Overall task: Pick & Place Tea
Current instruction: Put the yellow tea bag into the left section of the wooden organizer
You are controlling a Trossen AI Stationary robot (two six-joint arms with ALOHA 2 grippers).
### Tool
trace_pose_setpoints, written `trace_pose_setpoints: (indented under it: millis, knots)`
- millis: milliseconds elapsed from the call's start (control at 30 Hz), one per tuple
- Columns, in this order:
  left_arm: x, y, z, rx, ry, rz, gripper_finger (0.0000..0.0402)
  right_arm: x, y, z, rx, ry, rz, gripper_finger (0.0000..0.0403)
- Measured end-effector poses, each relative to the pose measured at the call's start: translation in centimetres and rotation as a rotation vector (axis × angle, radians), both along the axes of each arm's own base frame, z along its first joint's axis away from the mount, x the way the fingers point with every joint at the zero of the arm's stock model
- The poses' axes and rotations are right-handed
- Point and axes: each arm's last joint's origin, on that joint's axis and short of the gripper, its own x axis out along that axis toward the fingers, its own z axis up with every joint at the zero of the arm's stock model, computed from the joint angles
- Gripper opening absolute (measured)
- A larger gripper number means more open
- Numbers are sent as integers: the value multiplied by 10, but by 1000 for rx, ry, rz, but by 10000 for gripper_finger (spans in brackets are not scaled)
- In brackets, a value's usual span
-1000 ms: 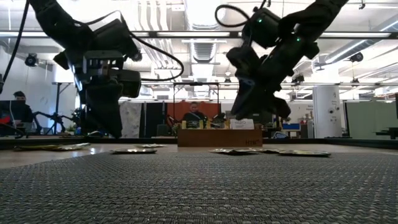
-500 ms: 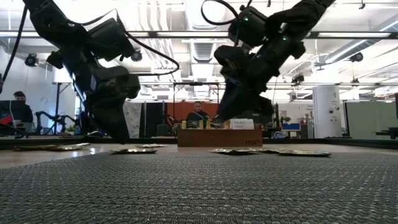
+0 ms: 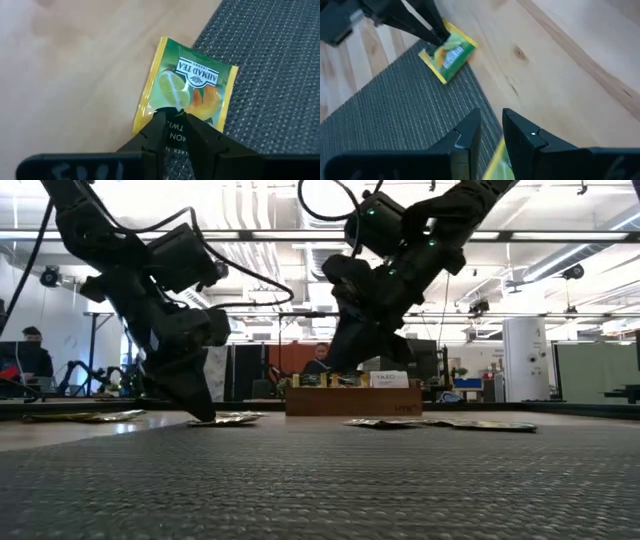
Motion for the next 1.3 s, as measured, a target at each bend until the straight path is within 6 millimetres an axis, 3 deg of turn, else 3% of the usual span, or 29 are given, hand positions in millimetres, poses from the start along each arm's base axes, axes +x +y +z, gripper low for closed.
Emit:
trace_pose_setpoints:
  millis: [367,533,700,1000,1300]
  knots:
    - [21,19,20,179,-38,11,73,19,-1,-5,14,17,86,79]
    - [20,18,19,114,-35,67,73,25,-1,-7,36,14,114,79]
    - [13,2,10,-1,-2,138,73,24,-1,-10,14,20,136,79]
    - [10,-58,5,-19,-1,83,73,19,-6,-16,5,39,132,79]
    - [6,-85,-12,-108,33,143,73,15,-11,-20,-18,50,143,79]
